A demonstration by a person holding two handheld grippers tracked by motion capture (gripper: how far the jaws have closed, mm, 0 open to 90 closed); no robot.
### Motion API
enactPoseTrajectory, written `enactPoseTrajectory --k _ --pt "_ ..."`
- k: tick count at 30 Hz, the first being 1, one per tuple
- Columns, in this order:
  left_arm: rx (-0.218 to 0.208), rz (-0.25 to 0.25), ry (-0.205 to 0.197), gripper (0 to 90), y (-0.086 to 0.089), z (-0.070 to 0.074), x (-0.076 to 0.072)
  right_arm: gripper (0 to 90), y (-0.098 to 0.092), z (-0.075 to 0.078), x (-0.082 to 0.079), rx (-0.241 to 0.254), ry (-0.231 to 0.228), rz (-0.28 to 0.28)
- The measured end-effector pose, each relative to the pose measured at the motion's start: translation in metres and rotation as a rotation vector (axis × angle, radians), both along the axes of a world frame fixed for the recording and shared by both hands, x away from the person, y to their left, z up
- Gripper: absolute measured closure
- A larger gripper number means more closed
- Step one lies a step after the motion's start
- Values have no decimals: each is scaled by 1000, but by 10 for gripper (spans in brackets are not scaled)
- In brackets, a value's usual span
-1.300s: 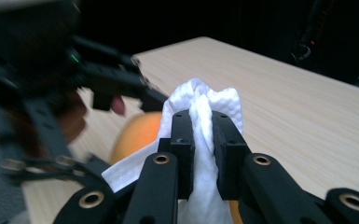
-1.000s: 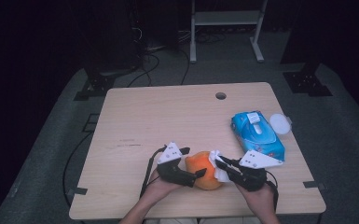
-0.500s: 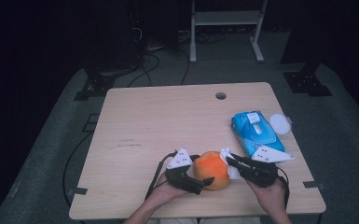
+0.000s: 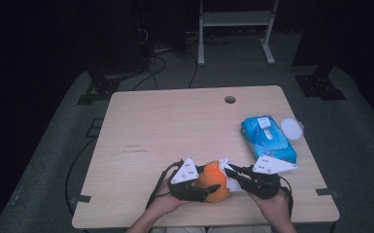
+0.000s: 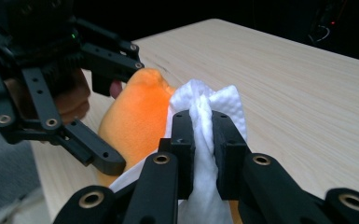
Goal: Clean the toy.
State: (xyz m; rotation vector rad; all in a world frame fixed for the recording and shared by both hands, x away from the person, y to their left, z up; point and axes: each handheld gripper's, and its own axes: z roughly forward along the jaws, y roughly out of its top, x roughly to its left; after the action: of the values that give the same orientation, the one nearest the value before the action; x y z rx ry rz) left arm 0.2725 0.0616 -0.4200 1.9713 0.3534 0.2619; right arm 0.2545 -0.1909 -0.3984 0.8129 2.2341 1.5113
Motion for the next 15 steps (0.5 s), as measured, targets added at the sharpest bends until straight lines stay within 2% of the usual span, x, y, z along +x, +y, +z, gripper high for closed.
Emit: enactPoseTrajectory --k 1,3,5,6,7,9,11,13,15 --pt "-2 -2 4 332 1 0 1 798 0 -1 1 -5 1 3" --pt "-21 21 26 238 2 -1 5 799 -6 -4 4 16 33 0" --pt "-19 58 83 103 1 -3 11 799 -9 -6 6 15 37 -2" --pt "-23 52 106 64 1 -5 13 798 -9 -6 6 28 48 6" --pt "-31 28 127 82 1 -9 14 798 -8 -6 5 33 50 10" --pt "-22 15 100 160 -1 -10 9 798 -2 -3 1 33 35 28" --pt "2 -1 60 230 -7 -10 2 798 5 1 -4 65 25 73" --pt "35 -13 7 264 -12 -10 -5 798 9 3 -6 52 6 81" --pt "46 -16 -18 294 -13 -10 -7 798 8 3 -4 41 8 67"
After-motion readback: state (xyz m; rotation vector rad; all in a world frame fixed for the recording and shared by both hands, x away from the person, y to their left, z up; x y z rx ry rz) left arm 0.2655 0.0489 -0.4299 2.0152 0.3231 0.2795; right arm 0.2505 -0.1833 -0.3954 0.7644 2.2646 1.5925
